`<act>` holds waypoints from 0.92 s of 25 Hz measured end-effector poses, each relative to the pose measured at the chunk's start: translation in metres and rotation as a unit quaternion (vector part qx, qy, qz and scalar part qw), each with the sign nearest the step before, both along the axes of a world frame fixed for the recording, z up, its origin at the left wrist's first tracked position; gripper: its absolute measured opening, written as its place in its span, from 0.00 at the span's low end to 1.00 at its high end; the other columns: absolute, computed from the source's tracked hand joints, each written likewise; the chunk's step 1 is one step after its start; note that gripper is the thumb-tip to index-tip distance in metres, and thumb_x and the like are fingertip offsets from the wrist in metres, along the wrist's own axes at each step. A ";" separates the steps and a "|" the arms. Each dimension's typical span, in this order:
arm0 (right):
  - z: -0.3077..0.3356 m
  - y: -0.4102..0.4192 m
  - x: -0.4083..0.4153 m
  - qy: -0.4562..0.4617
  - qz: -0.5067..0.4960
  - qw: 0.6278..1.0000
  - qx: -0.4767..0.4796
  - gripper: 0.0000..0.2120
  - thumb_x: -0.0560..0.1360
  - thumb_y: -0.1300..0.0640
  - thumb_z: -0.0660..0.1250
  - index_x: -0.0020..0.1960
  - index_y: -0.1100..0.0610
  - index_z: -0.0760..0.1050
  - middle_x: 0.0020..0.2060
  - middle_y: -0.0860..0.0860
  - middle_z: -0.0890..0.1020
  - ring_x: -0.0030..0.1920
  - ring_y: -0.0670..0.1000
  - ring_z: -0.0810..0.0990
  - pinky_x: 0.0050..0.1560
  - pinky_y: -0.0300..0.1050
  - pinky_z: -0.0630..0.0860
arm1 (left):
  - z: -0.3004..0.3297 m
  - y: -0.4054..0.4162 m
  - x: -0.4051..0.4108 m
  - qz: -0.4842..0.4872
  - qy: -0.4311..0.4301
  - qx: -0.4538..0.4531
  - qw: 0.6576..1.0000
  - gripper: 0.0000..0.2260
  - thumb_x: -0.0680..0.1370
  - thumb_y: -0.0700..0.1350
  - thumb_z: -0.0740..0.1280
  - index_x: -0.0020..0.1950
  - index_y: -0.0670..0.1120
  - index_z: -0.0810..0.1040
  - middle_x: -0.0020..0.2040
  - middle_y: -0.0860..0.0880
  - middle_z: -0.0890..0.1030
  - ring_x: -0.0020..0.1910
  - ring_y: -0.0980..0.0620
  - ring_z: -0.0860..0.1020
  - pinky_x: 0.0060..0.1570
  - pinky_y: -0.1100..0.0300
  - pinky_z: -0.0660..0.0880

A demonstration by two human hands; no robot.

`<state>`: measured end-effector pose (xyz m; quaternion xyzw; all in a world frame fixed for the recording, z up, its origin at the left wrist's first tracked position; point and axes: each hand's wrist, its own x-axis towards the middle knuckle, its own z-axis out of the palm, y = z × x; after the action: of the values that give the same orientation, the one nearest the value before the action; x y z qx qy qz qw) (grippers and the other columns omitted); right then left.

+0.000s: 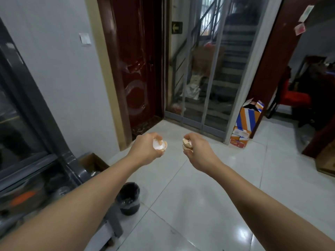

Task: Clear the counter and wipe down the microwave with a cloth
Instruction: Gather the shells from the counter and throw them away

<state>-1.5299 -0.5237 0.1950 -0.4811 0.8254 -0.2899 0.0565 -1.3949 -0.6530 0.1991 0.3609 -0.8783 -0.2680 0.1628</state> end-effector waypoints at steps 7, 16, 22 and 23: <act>-0.001 -0.056 -0.109 -0.003 0.049 0.999 0.013 0.18 0.76 0.60 0.65 0.65 0.55 0.68 0.60 0.53 0.74 0.55 0.53 0.73 0.49 0.39 0.67 | -0.003 -0.037 -0.095 0.059 -0.010 0.015 0.998 0.20 0.70 0.47 0.73 0.62 0.51 0.76 0.59 0.47 0.78 0.52 0.48 0.77 0.43 0.60 0.73; -0.019 -0.172 -0.208 0.011 0.099 0.995 0.014 0.17 0.76 0.60 0.65 0.64 0.55 0.69 0.60 0.53 0.73 0.55 0.51 0.73 0.48 0.39 0.68 | -0.026 -0.138 -0.188 0.108 0.006 0.025 0.994 0.18 0.69 0.46 0.74 0.59 0.50 0.77 0.57 0.46 0.79 0.53 0.47 0.77 0.46 0.59 0.76; -0.039 -0.273 -0.243 0.014 0.151 0.988 0.039 0.17 0.76 0.59 0.66 0.64 0.55 0.69 0.60 0.52 0.74 0.55 0.51 0.73 0.49 0.38 0.67 | -0.046 -0.217 -0.213 0.172 0.011 0.041 0.984 0.18 0.68 0.45 0.75 0.56 0.51 0.78 0.56 0.48 0.80 0.51 0.48 0.77 0.44 0.61 0.71; -0.042 -0.287 -0.244 0.011 0.161 0.986 0.045 0.17 0.76 0.59 0.66 0.64 0.54 0.69 0.60 0.52 0.74 0.55 0.51 0.73 0.49 0.38 0.67 | -0.049 -0.228 -0.212 0.186 0.011 0.041 0.982 0.17 0.68 0.45 0.75 0.56 0.50 0.79 0.55 0.48 0.80 0.51 0.48 0.77 0.44 0.61 0.70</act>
<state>-1.7737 -0.8110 0.1527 -0.6076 0.7501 -0.2346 0.1146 -1.6069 -0.8808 0.1501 0.5210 -0.7826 -0.2725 0.2045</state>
